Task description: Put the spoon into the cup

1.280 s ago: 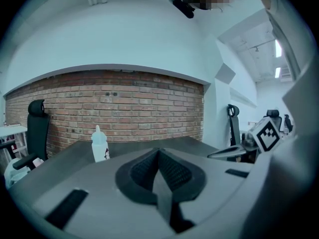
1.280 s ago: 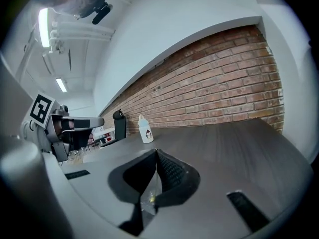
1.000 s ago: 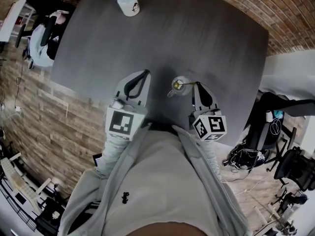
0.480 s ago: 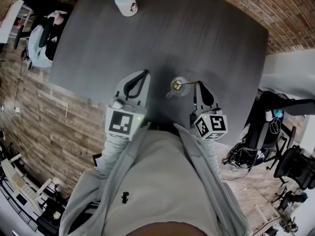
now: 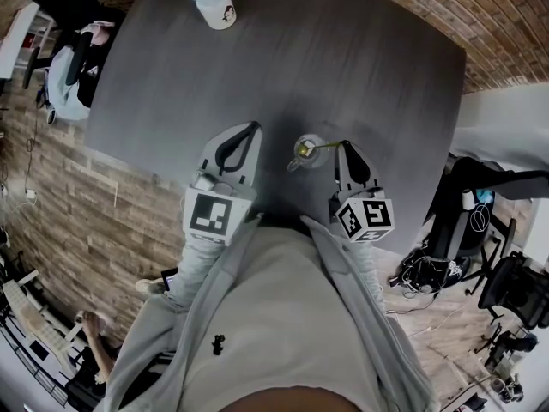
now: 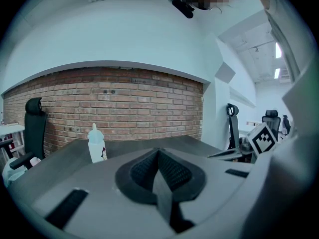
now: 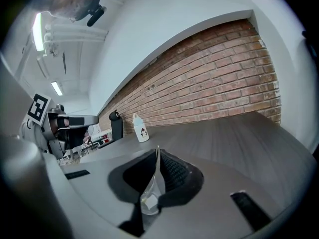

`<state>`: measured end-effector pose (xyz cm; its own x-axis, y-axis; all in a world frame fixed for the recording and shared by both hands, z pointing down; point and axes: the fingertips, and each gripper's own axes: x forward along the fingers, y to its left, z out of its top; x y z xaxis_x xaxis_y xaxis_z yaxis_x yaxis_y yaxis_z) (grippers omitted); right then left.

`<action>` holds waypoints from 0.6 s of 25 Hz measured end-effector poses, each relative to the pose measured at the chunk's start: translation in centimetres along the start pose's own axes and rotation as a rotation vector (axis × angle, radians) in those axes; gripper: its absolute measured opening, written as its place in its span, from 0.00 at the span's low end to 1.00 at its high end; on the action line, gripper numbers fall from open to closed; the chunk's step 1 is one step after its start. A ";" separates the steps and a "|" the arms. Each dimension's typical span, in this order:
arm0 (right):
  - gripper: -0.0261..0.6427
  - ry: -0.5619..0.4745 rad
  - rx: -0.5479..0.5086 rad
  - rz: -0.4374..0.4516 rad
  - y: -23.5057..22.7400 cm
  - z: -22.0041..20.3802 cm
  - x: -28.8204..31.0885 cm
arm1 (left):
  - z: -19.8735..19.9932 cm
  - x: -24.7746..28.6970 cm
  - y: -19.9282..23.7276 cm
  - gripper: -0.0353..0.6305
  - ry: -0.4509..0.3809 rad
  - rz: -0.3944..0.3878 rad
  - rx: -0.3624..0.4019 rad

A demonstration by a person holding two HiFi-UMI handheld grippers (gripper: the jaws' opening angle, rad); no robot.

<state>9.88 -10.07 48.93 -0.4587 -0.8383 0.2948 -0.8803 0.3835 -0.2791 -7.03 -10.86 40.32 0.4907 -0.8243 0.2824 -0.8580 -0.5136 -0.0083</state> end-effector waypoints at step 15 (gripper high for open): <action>0.18 0.044 0.002 0.012 0.2 -1.0 0.5 | 0.3 -0.4 -0.2 0.08 -0.006 0.000 -0.005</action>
<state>9.37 -10.00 49.91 -0.4744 -0.8158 0.3308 -0.8743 0.3929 -0.2849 -7.01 -10.47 39.95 0.4912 -0.8260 0.2766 -0.8590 -0.5120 -0.0034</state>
